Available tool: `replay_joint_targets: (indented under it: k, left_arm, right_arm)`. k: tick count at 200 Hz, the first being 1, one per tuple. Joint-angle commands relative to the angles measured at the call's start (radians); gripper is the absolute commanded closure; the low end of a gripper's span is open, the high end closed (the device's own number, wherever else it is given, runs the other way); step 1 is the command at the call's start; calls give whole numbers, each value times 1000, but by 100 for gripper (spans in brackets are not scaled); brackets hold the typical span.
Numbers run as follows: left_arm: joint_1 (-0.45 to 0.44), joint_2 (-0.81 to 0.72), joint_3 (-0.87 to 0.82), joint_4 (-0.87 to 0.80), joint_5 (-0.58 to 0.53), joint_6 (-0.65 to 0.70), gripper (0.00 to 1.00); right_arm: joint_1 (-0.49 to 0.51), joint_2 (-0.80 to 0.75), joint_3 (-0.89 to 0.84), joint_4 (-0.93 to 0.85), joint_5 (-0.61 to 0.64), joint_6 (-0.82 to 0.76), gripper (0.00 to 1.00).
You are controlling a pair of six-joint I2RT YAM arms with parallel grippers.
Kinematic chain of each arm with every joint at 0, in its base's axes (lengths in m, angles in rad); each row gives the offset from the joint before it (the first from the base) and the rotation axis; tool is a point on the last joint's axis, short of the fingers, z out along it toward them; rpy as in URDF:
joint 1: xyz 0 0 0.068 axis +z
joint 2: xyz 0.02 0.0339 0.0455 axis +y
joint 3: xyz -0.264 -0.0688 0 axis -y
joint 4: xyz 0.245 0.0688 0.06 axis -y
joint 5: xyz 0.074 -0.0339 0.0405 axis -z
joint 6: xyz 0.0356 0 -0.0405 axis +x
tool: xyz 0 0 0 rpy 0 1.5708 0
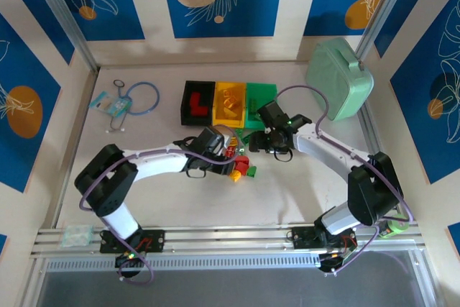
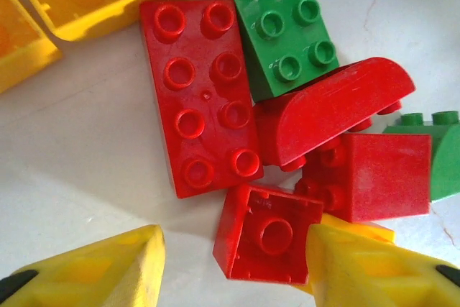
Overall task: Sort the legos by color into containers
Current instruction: Move the lego to the center of the table.
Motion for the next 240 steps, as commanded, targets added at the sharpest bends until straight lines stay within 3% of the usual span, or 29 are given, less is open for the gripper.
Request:
replay_joint_targets:
  k: [1, 65, 126, 156, 210, 240]
  left_arm:
    - [-7, 32, 37, 16, 23, -12, 47]
    - [4, 35, -7, -5, -45, -52, 52]
    - [42, -186, -123, -39, -227, -106, 59]
    - [38, -248, -110, -47, -215, -53, 44]
    - [39, -177, -84, -75, -185, -48, 40]
    - [39, -143, -63, -103, -205, -35, 30]
  right_arm:
    - [-13, -40, -23, 15, -28, 17, 30]
    - [-26, -67, -52, 27, -33, 24, 31]
    - [-24, -69, -73, 50, -47, 34, 32]
    - [-17, -67, -77, 61, -52, 41, 32]
    - [-5, -67, -76, 55, -41, 47, 32]
    - [-5, -62, -83, 56, -42, 47, 32]
